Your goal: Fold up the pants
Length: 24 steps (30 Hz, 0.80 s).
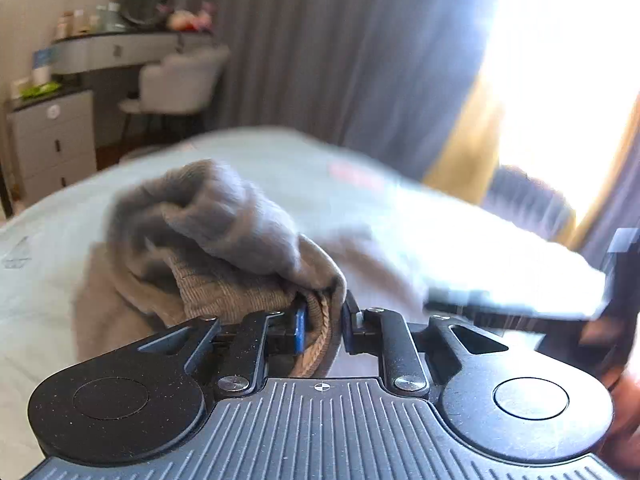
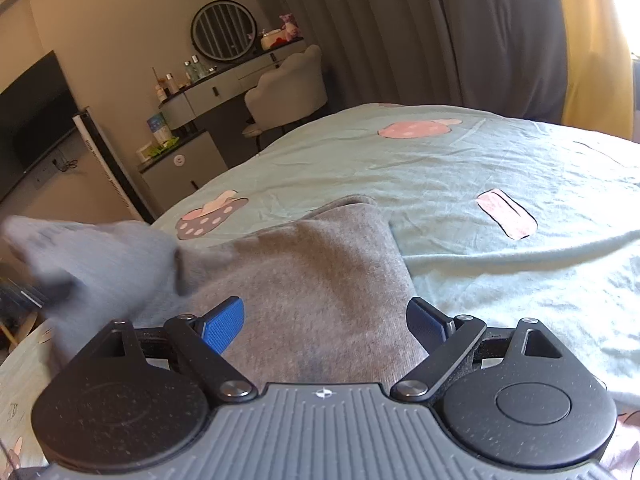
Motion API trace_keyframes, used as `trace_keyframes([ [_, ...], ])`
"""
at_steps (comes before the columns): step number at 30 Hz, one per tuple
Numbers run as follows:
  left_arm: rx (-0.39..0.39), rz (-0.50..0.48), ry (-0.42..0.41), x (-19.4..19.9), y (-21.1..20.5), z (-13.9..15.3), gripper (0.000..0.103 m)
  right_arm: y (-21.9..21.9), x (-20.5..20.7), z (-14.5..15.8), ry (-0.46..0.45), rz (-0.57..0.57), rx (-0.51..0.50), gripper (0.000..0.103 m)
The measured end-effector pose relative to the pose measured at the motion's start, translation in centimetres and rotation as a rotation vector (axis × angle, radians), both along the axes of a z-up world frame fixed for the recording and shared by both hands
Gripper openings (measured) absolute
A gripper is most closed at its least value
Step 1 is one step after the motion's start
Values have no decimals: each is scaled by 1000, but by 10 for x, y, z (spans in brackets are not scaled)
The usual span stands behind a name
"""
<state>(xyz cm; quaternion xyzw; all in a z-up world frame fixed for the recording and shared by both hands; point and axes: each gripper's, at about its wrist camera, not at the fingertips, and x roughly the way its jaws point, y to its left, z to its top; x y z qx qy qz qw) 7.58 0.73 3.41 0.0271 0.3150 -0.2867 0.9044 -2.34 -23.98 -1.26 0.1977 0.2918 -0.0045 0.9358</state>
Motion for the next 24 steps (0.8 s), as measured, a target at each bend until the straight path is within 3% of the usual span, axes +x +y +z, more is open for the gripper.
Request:
trace_keyframes([
  [2,8,-10,36,-1,-10,-10,40,1,-3,2,-12,11,-3,89],
  [3,-19,-6,59,-2,-8,-12,45,1,-3,2,-14,13,-1,89],
  [4,-62,2,78,-4,-2,-13,57,1,-4,2,-15,16,5,89],
  [5,-107,20,89,-5,8,-14,61,0,-3,1,-12,19,12,89],
  [10,-280,136,106,-9,58,1,66,0,4,-6,18,22,29,89],
  [13,-289,150,91,2,70,7,68,4,7,-7,26,30,24,89],
  [16,-158,99,55,-1,47,7,67,5,8,-8,27,33,18,89],
  [20,155,-60,-78,-6,-21,0,67,-3,4,-7,26,-4,44,89],
  [22,338,-135,-106,-17,-51,-16,68,-10,4,-8,35,-39,62,89],
  [24,467,-198,-139,-33,-70,-33,69,-14,4,-10,45,-54,82,89],
])
